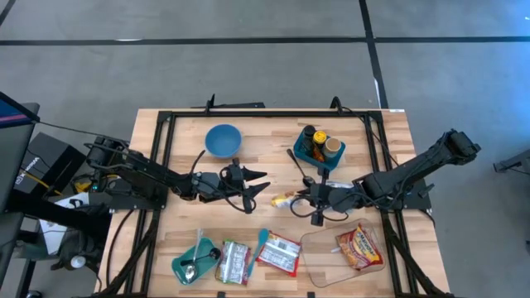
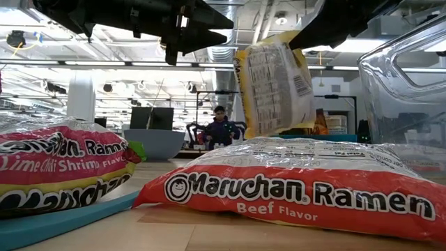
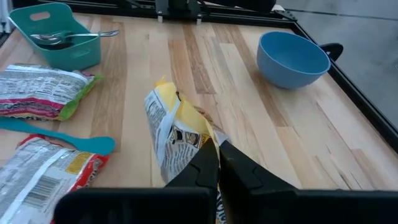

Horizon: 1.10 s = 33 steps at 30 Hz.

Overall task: Pick & Place Food Item
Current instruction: Put the yellow noodle pack into the transparent bin

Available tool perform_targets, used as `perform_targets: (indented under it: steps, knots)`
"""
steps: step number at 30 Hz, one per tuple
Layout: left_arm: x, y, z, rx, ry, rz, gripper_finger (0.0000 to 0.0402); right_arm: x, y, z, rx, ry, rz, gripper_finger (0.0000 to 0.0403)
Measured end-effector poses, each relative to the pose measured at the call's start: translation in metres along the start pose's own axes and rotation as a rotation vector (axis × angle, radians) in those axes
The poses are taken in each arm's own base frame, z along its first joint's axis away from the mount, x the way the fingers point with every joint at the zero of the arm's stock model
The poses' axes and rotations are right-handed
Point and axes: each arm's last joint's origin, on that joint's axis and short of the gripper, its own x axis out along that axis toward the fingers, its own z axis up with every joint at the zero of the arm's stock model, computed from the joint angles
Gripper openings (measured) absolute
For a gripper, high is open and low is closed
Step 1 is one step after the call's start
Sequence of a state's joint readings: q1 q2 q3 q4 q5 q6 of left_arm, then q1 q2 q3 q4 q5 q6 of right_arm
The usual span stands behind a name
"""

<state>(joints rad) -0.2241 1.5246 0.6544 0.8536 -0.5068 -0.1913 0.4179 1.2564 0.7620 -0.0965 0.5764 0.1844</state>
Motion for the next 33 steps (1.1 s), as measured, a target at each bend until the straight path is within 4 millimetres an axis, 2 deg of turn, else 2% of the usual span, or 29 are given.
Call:
perform_targets:
  steps: [9,16,27,33]
  knots:
    - [0.0,0.0,0.0,0.0,0.0,0.0,0.0159,-0.011,0.013,0.012,-0.021,-0.042,0.056,0.0]
    - [0.0,0.0,0.0,0.0,0.0,0.0,0.0159,-0.028,0.028,0.023,-0.078,-0.046,0.114,0.0]
    - [0.0,0.0,0.0,0.0,0.0,0.0,0.0159,-0.077,0.045,0.056,-0.151,-0.021,0.13,0.0]
    - [0.0,0.0,0.0,0.0,0.0,0.0,0.0159,-0.105,0.048,0.065,-0.146,0.029,0.144,0.0]
